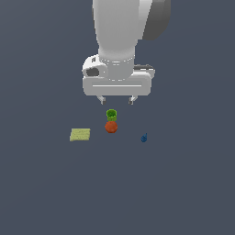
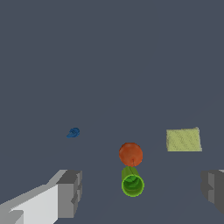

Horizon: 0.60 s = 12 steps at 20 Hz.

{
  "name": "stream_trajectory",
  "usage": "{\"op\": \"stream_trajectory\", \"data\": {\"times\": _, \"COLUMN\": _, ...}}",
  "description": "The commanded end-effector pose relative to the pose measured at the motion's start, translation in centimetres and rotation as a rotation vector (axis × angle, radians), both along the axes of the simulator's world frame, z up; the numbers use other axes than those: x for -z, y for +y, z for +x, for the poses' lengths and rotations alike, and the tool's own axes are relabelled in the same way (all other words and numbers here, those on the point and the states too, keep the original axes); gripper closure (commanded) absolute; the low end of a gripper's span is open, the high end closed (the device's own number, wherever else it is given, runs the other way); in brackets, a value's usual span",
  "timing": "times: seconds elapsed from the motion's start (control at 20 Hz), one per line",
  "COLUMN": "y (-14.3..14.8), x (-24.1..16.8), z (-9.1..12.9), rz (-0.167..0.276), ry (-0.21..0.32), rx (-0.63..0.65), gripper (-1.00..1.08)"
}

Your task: Pick up a designated object from a clutter of objects.

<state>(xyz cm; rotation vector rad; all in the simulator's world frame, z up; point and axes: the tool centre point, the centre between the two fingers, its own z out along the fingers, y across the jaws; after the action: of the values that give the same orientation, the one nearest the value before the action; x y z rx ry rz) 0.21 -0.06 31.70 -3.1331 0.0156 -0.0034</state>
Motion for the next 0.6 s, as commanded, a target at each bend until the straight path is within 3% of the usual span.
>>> {"op": "stream_trajectory", "data": {"times": 0.0, "y": 0.0, "x": 0.0, "z": 0.0, "rz": 0.0, "ry": 0.0, "rx": 0.0, "gripper": -0.92}}
{"op": "stream_trajectory", "data": {"times": 0.55, "y": -0.87, "x": 0.51, "z": -0.13, "rz": 0.006, "ry": 0.028, "rx": 0.024, "gripper": -0.92}}
